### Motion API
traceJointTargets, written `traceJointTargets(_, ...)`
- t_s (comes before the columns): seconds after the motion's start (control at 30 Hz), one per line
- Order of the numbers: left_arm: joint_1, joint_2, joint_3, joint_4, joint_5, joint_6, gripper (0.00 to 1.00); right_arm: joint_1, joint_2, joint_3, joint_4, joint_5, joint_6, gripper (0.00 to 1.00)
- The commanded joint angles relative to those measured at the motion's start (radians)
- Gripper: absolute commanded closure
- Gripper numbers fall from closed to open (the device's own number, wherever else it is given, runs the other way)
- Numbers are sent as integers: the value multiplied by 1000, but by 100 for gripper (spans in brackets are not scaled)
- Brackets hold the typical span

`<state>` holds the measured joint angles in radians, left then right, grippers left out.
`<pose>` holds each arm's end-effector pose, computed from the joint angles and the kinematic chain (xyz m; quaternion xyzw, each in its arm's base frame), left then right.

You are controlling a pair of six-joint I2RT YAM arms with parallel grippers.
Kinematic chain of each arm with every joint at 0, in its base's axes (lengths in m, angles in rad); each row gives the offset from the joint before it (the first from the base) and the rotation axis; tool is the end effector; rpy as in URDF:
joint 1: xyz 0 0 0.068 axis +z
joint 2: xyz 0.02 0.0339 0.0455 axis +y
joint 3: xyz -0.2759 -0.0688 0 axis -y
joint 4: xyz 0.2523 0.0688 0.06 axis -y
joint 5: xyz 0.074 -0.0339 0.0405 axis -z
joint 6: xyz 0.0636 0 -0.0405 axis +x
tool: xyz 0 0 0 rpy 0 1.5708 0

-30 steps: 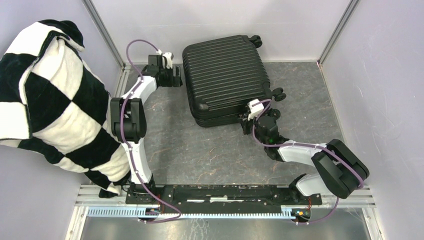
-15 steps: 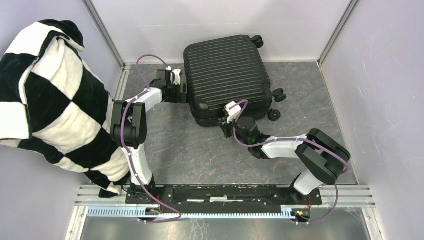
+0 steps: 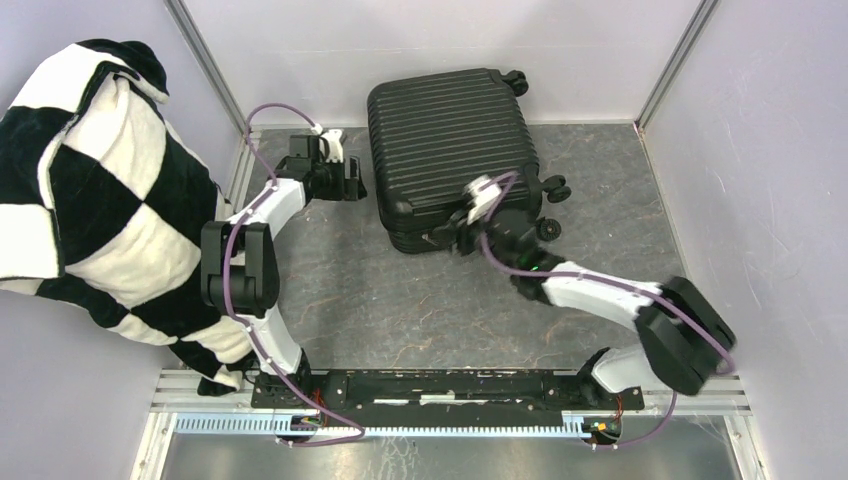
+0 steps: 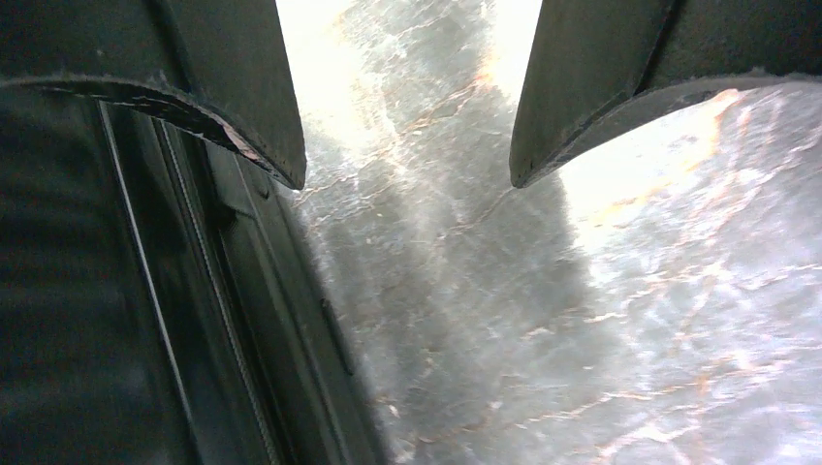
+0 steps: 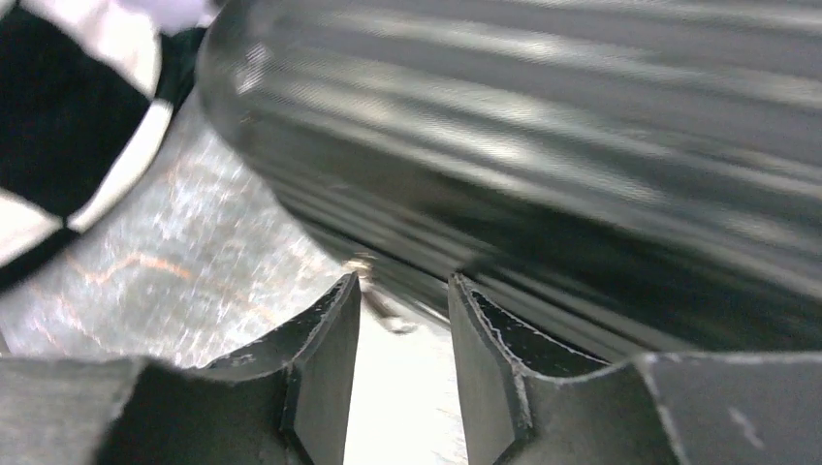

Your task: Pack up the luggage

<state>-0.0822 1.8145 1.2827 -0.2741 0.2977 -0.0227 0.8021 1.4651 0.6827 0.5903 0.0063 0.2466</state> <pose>0.4248 -0.0537 0.2078 0.0826 0.9154 -0.1567 0.3613 0.2417 0.2493 0.2263 -0.2097 0.7426 0.3163 0.5518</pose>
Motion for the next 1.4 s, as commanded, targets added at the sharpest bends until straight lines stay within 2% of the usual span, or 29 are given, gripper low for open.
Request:
traceJointTargets(0.0, 30, -90, -23, 1, 28, 63, 16, -254, -181, 132, -200, -4, 90, 53)
traceJointTargets(0.07, 29, -103, -45, 7, 34, 75, 16, -350, -200, 204, -257, -51, 94, 52)
traceJointTargets(0.2, 19, -107, -70, 16, 26, 94, 16, -510, -150, 340, -299, -41, 151, 51)
traceJointTargets(0.37, -16, -80, -57, 23, -6, 117, 16, -639, 61, 554, -344, 36, 172, 51)
traceJointTargets(0.43, -26, -63, -33, 24, -12, 115, 16, -657, 170, 662, -360, 71, 147, 51)
traceJointTargets(0.6, -34, -25, 25, 48, -47, 105, 15, -664, 496, 1051, -533, 133, 99, 53)
traceJointTargets(0.8, -49, 42, 120, 55, -108, 97, 15, -685, 727, 1239, -573, 269, 116, 53)
traceJointTargets(0.93, -89, 102, 170, 73, -212, 97, 15, -687, 892, 1407, -640, 194, 149, 56)
traceJointTargets(1.07, -130, 144, 204, 58, -157, 117, 15, -664, 942, 1385, -493, -53, 173, 60)
traceJointTargets(1.2, -203, 101, 120, 62, -88, 195, 16, -630, 874, 1192, -259, -297, 201, 63)
traceJointTargets(1.37, -276, 8, -9, 47, 35, 267, 17, -577, 756, 936, 9, -529, 263, 67)
